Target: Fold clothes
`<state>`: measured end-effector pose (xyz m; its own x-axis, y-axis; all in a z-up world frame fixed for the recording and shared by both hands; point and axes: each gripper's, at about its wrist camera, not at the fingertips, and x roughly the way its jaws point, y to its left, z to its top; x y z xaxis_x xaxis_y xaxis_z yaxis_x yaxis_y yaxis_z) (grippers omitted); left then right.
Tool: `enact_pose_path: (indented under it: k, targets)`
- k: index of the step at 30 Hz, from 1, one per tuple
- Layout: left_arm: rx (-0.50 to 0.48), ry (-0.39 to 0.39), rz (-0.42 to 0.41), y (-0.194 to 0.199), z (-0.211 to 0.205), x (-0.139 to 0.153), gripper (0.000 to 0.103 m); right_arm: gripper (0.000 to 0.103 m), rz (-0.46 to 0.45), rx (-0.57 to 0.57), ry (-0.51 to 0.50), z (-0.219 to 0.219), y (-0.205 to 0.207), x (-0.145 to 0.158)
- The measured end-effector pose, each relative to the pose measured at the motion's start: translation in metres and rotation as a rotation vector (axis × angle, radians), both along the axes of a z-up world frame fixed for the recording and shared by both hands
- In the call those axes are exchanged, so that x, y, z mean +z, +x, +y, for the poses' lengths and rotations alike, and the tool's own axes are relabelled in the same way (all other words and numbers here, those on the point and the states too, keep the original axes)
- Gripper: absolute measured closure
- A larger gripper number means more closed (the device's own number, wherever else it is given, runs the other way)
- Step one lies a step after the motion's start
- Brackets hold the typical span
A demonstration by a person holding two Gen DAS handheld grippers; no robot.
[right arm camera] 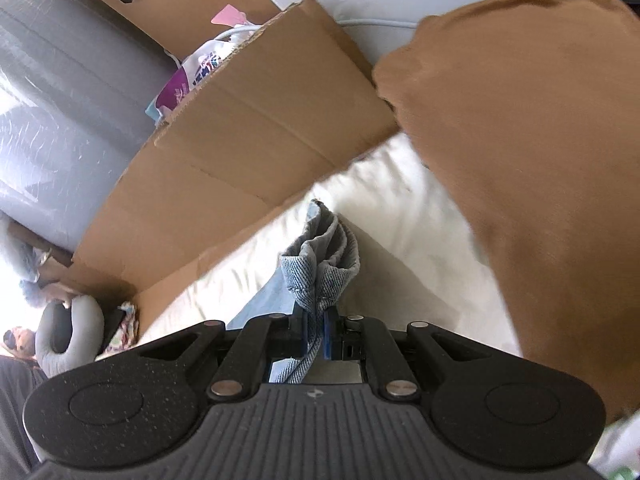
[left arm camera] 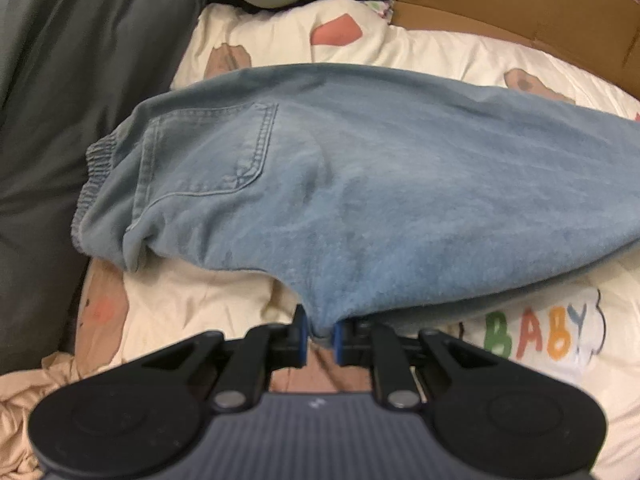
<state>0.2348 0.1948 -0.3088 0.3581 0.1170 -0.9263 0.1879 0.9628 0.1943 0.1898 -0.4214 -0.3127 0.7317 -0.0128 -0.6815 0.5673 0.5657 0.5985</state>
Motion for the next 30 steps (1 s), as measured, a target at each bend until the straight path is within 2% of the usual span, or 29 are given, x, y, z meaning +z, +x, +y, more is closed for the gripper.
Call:
enact_pose_path:
  k: [7,17,22,30]
  targets:
    - [0.010,-0.017,-0.004,-0.020,0.003,0.010,0.092,0.097,0.020,0.026,-0.037,0.013,-0.042,0.026]
    - [0.008,-0.077,-0.003,-0.043,0.014,0.024,0.092,0.097,0.064,0.001,-0.057,0.026,-0.105,0.062]
    - [0.028,-0.107,0.008,-0.052,0.019,0.028,0.092,0.097,0.091,-0.003,-0.054,0.026,-0.140,0.063]
    - [0.040,-0.077,0.052,-0.043,0.016,0.036,0.092,0.097,0.075,-0.031,-0.023,0.016,-0.197,0.045]
